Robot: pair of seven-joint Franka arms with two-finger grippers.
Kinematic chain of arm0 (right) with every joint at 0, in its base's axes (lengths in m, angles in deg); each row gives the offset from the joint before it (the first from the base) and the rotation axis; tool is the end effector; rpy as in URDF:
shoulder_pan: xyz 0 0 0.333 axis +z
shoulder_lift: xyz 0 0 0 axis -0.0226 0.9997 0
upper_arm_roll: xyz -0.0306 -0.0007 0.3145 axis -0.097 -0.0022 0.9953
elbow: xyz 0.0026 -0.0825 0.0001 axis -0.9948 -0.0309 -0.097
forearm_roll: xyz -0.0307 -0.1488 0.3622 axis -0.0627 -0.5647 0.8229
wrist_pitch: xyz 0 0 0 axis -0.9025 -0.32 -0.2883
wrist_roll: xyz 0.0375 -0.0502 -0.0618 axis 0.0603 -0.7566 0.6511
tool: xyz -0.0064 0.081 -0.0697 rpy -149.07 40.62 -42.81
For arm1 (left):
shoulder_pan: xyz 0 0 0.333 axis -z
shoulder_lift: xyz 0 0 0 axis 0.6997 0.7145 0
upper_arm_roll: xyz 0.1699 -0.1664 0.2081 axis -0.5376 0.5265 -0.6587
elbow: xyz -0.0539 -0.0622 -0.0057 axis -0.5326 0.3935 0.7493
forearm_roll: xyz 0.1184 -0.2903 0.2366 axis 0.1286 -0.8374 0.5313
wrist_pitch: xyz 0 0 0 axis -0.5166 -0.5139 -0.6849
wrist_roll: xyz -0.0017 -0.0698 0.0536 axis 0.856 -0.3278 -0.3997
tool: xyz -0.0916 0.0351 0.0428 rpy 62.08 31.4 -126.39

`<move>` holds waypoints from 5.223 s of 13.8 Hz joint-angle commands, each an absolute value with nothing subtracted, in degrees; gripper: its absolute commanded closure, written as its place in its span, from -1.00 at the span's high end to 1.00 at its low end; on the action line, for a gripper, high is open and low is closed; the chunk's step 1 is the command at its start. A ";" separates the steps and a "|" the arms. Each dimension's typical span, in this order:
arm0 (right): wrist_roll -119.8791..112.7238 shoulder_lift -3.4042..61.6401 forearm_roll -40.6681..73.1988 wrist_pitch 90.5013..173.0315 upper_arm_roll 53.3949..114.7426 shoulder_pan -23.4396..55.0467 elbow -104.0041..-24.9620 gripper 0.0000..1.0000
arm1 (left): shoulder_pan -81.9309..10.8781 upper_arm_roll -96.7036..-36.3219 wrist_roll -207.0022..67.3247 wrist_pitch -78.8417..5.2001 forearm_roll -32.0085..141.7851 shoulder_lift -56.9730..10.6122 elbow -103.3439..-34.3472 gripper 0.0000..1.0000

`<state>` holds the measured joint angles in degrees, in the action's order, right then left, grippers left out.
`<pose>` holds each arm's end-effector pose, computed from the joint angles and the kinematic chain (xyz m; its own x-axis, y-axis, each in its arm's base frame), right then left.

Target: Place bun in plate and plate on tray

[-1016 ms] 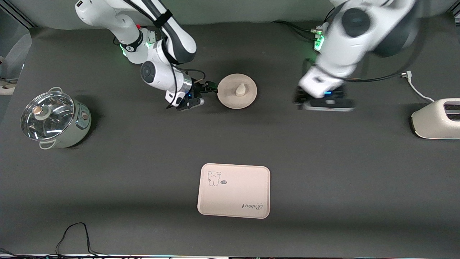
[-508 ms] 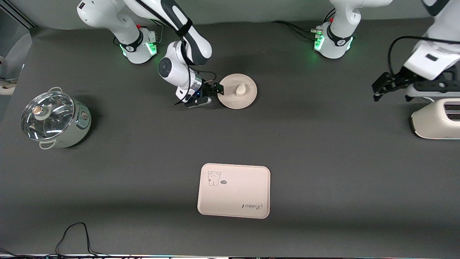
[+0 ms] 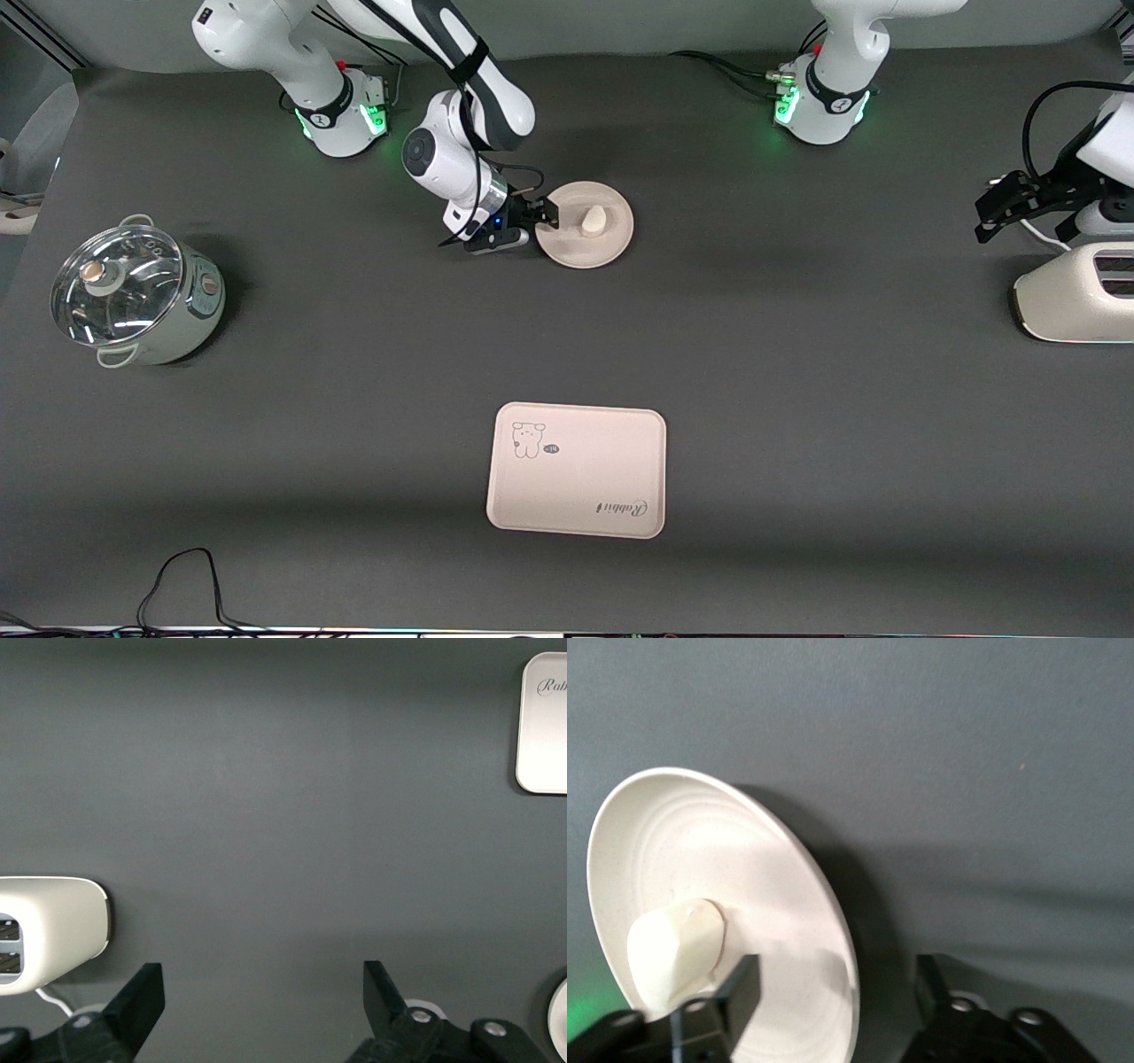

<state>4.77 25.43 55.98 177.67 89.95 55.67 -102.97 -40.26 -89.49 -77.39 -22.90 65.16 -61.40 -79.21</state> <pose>0.2939 0.3715 0.1653 0.9927 -0.0121 -0.1197 -0.0614 -0.9063 -0.4181 0.5013 0.0109 0.5942 0.9951 -0.0141 0.0982 -0.0135 -0.9999 -0.0060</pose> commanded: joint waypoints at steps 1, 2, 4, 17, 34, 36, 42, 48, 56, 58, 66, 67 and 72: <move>6.60 26.65 58.43 180.49 89.43 57.06 -102.39 -0.36 | -40.97 -88.97 -78.40 -17.67 65.02 -57.25 -72.86 1.00; 6.60 26.83 58.52 181.11 89.43 57.76 -102.22 -0.76 | -40.89 -88.97 -78.40 -16.18 65.37 -56.28 -71.10 1.00; 6.51 27.36 60.53 181.29 89.43 57.86 -102.04 -1.00 | -40.71 -88.71 -78.40 -14.32 67.30 -54.35 -68.46 1.00; -15.67 25.43 29.51 155.68 74.78 49.95 -84.86 -1.00 | -40.53 -88.62 -79.63 -15.28 66.69 -53.20 -68.63 1.00; -26.19 60.31 34.43 135.81 65.43 35.71 -24.88 -1.00 | -40.18 -88.62 -79.54 -16.51 66.43 -52.41 -69.06 1.00; -25.84 63.03 35.67 141.19 67.53 35.62 -24.96 -1.00 | -40.18 -88.62 -79.54 -16.60 66.43 -52.41 -69.06 1.00; -25.40 69.19 35.67 149.91 70.88 35.18 -25.31 -1.00 | -40.18 -88.62 -79.54 -16.51 66.43 -52.41 -69.06 1.00; -24.25 71.13 35.76 150.35 71.24 33.51 -25.58 -1.00 | -40.27 -88.62 -79.54 -16.60 66.43 -52.32 -69.06 1.00; -24.96 68.06 34.62 147.47 70.89 32.98 -26.36 1.00 | -40.18 -88.62 -79.45 -16.51 66.43 -52.05 -69.06 1.00; -24.78 64.82 31.48 141.43 69.66 32.72 -27.07 1.00 | -40.18 -88.62 -79.45 -16.60 66.43 -52.05 -69.06 1.00; -12.48 36.62 0.45 122.16 63.51 32.28 -40.42 1.00 | -40.27 -88.62 -79.37 -16.60 66.52 -52.05 -68.98 1.00; -12.04 34.24 -3.05 119.53 63.24 32.28 -40.43 1.00 | -40.27 -88.62 -79.45 -16.69 66.60 -52.05 -68.98 1.00; -11.77 24.74 -9.24 108.80 60.34 32.45 -40.69 1.00 | -40.27 -88.62 -79.37 -16.60 66.60 -52.14 -68.80 1.00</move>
